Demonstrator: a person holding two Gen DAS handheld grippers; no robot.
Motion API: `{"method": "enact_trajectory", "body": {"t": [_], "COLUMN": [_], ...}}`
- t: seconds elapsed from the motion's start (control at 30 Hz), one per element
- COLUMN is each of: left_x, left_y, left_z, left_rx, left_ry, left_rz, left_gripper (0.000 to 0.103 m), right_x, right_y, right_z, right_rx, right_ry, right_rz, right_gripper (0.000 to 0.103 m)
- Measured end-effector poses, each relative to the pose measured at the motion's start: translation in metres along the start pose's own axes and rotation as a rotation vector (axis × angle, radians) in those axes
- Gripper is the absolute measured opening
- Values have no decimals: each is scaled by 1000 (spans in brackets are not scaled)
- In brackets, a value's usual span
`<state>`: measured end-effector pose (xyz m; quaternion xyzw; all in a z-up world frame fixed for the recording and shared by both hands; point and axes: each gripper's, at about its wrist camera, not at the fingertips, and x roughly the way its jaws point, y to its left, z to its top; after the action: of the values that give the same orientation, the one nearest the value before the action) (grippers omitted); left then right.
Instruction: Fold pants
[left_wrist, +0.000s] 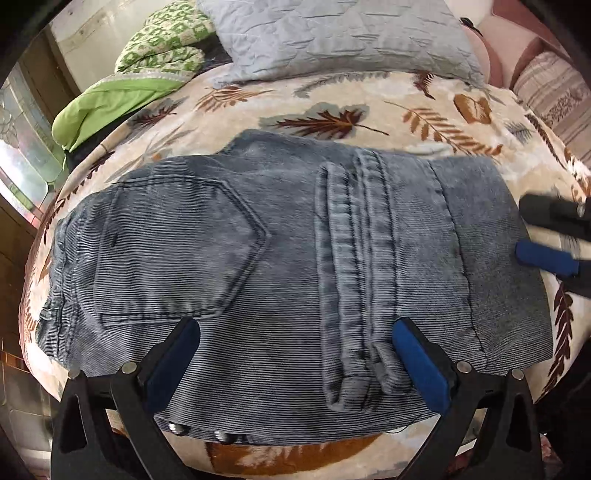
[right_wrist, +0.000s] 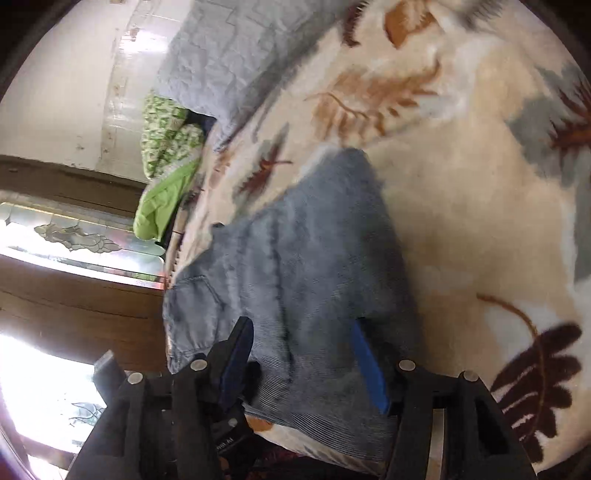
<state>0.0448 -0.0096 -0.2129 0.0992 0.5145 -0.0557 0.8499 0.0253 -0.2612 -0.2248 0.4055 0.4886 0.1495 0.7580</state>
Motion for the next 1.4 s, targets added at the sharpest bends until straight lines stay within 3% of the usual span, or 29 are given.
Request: {"method": "enact_trajectory", "body": {"t": [0.1, 0.2, 0.27, 0.33, 0.43, 0.57, 0.67, 0.77, 0.93, 1.3, 1.37, 1.4], "left_x": [-11, -24, -32, -39, -49, -58, -56, -44, -21, 16, 23, 26], "left_y": [24, 67, 102, 134, 184, 248, 276, 282, 270, 267, 271, 274], "left_z": [4, 5, 5, 2, -6, -30, -47, -58, -68, -64, -65, -67], "left_rx": [-47, -163, -253, -326, -434, -628, -724, -772, -841, -931, -948, -961], "left_ry": [-33, -42, -36, -36, -28, -7, 33, 69, 132, 163, 162, 161], "left_rz": [35, 59, 73, 111, 171, 159, 164, 108, -63, -178, -193, -201], "left_gripper": [103, 103, 103, 103, 103, 103, 103, 103, 103, 102, 94, 83], "right_x": [5, 21, 49, 81, 75, 46, 16, -4, -22, -28, -23, -21], "right_y": [30, 53, 63, 66, 77, 90, 97, 100, 103, 91, 88, 86], "right_z": [9, 17, 20, 17, 8, 2, 0, 2, 2, -16, -15, -15], "right_rx": [-73, -151, -226, -303, -397, -443, -469, -450, -430, -462, -454, -447], "right_ry": [-33, -19, 27, 109, 64, 7, -65, -122, -157, -145, -134, -128], "right_rz": [24, -12, -75, -201, -237, -127, -63, -12, 7, -45, -50, -51], "right_gripper": [59, 59, 61, 61, 62, 62, 62, 62, 62, 62, 62, 62]}}
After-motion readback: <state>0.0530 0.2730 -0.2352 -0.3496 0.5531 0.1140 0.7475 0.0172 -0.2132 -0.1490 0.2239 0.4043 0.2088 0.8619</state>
